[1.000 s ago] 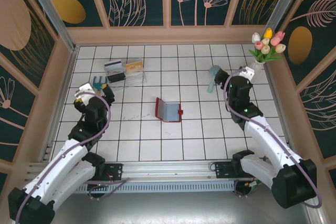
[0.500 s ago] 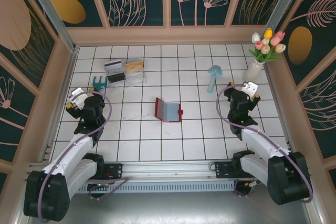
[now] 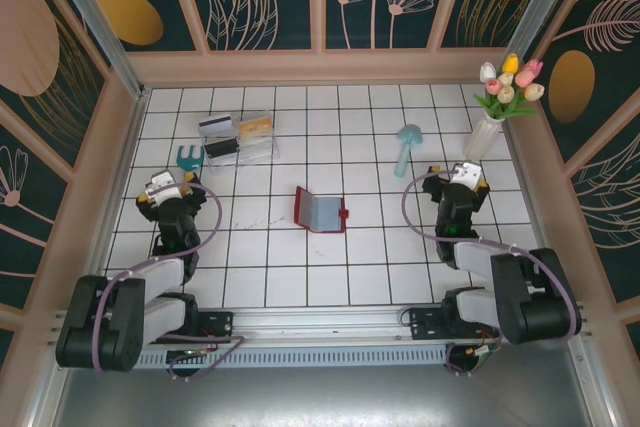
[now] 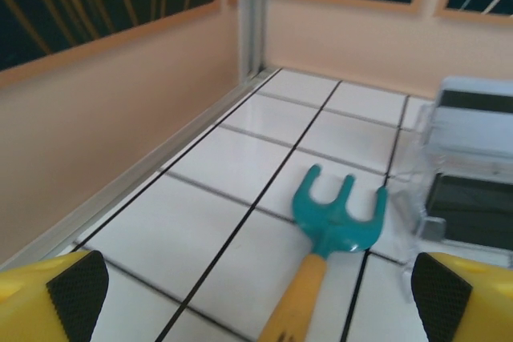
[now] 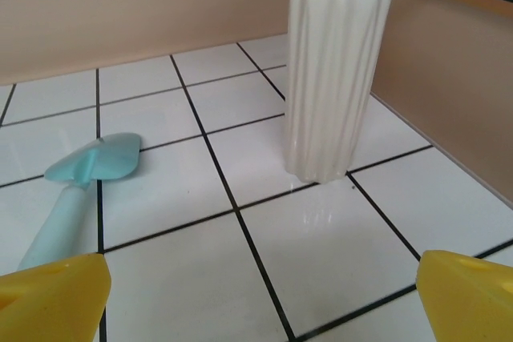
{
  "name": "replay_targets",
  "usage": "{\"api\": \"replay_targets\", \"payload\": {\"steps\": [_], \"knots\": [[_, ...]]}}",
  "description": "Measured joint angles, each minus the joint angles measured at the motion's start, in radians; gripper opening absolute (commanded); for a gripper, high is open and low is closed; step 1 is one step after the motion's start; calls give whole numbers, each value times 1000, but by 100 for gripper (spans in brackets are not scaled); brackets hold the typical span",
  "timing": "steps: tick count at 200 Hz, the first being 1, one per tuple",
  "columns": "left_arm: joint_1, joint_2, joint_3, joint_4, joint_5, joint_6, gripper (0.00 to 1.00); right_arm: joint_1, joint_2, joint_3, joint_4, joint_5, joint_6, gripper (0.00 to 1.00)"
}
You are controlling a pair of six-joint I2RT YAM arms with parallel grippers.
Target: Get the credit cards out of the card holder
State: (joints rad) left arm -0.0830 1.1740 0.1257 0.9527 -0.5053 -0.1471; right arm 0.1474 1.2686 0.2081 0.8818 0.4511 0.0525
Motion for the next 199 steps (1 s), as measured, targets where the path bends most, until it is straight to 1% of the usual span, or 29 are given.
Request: {"api": "replay_targets", "payload": {"steps": [26, 60, 79, 97, 125, 146, 199], "knots": [[3, 88, 0, 146, 85, 51, 99, -44, 63, 0, 105, -60, -7, 99], [11, 182, -1, 283, 180, 70, 99, -83, 119, -8, 224, -142, -26, 99], [11, 253, -4, 375, 210, 77, 99, -92, 174, -11, 292, -181, -35, 99], [11, 321, -6, 439, 221, 80, 99, -97, 206, -11, 305, -218, -43, 99], [11, 346, 3, 449, 218, 80, 99, -122, 229, -8, 316, -262, -43, 99], [11, 346, 40, 426, 198, 76, 99, -130, 262, -7, 342, -278, -43, 99], [11, 346, 66, 402, 172, 72, 99, -148, 266, -6, 349, -318, -40, 99]]}}
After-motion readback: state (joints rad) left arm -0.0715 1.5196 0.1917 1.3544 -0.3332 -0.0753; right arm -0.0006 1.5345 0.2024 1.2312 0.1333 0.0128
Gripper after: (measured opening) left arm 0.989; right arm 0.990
